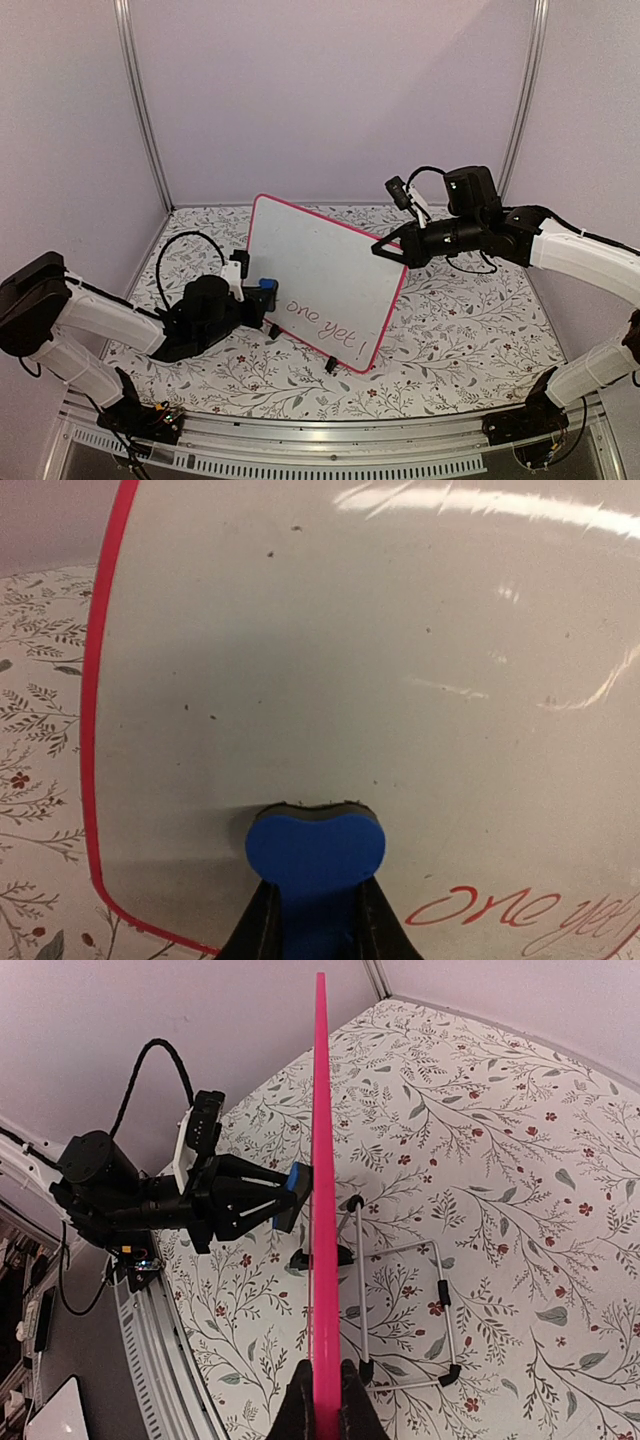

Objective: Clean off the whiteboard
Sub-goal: Erase the center of the whiteboard.

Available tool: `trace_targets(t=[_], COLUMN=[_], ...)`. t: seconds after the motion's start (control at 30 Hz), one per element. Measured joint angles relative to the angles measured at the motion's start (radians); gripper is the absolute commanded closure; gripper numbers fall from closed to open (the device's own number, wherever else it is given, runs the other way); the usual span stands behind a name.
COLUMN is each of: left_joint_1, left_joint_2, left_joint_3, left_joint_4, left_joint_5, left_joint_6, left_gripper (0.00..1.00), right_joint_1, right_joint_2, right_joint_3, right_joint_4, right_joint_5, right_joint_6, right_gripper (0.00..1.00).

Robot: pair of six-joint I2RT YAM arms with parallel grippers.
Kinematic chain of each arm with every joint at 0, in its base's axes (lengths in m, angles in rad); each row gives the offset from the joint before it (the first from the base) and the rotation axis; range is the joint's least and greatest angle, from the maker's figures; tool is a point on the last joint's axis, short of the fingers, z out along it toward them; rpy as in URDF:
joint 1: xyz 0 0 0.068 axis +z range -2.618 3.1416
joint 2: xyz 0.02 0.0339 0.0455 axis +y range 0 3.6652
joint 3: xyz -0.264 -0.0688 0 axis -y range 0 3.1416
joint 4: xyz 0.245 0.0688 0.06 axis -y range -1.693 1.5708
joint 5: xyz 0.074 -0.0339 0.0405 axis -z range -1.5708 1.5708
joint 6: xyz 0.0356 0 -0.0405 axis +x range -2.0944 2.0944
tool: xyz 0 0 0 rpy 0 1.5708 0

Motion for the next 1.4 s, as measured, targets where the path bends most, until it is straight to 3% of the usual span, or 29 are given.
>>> trace_targets(t=[0.7,1.1,1.4], left_joint_1=[-0.051,-0.067,-0.060], left_joint_2=[0.115,0.103,0.044], left_joint_3=[-0.085,-0.135,-0.028], left_joint_4=[0.165,0.090,-0.038], left_joint_5=[-0.015,0.000,-0.010], left_joint_6=[-0.084,-0.095,-0.019], left_gripper=[0.95,0.95,0.95], right_joint_1=[0.000,0.000,0.000], right_joint_2=[0.000,0.000,0.000], right_joint_3=[0.000,0.000,0.000], right_joint_4=[-0.003,-0.001,-0.002], right_joint_5=[0.010,-0.002,0.006], right_joint_6=[0.012,-0.002,0.008], right_gripper=[1.00,1.00,1.00])
